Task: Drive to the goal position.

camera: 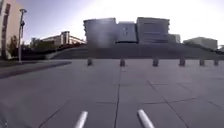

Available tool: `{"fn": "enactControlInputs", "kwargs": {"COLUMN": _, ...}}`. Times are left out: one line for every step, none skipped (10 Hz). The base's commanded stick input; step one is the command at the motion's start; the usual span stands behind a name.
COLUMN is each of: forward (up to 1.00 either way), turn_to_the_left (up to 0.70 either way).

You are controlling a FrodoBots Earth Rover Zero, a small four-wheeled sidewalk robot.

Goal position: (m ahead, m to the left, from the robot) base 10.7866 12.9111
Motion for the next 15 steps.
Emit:
{"fn": "enactControlInputs", "kwargs": {"forward": 1.0, "turn_to_the_left": 0.0}}
{"fn": "enactControlInputs", "kwargs": {"forward": 1.0, "turn_to_the_left": 0.0}}
{"fn": "enactControlInputs", "kwargs": {"forward": 1.0, "turn_to_the_left": 0.0}}
{"fn": "enactControlInputs", "kwargs": {"forward": 1.0, "turn_to_the_left": 0.0}}
{"fn": "enactControlInputs", "kwargs": {"forward": 1.0, "turn_to_the_left": 0.0}}
{"fn": "enactControlInputs", "kwargs": {"forward": 1.0, "turn_to_the_left": 0.0}}
{"fn": "enactControlInputs", "kwargs": {"forward": 1.0, "turn_to_the_left": 0.0}}
{"fn": "enactControlInputs", "kwargs": {"forward": 1.0, "turn_to_the_left": 0.0}}
{"fn": "enactControlInputs", "kwargs": {"forward": 1.0, "turn_to_the_left": 0.0}}
{"fn": "enactControlInputs", "kwargs": {"forward": 1.0, "turn_to_the_left": 0.0}}
{"fn": "enactControlInputs", "kwargs": {"forward": 1.0, "turn_to_the_left": 0.0}}
{"fn": "enactControlInputs", "kwargs": {"forward": 1.0, "turn_to_the_left": 0.0}}
{"fn": "enactControlInputs", "kwargs": {"forward": 1.0, "turn_to_the_left": 0.0}}
{"fn": "enactControlInputs", "kwargs": {"forward": 1.0, "turn_to_the_left": -0.15}}
{"fn": "enactControlInputs", "kwargs": {"forward": 1.0, "turn_to_the_left": -0.27}}
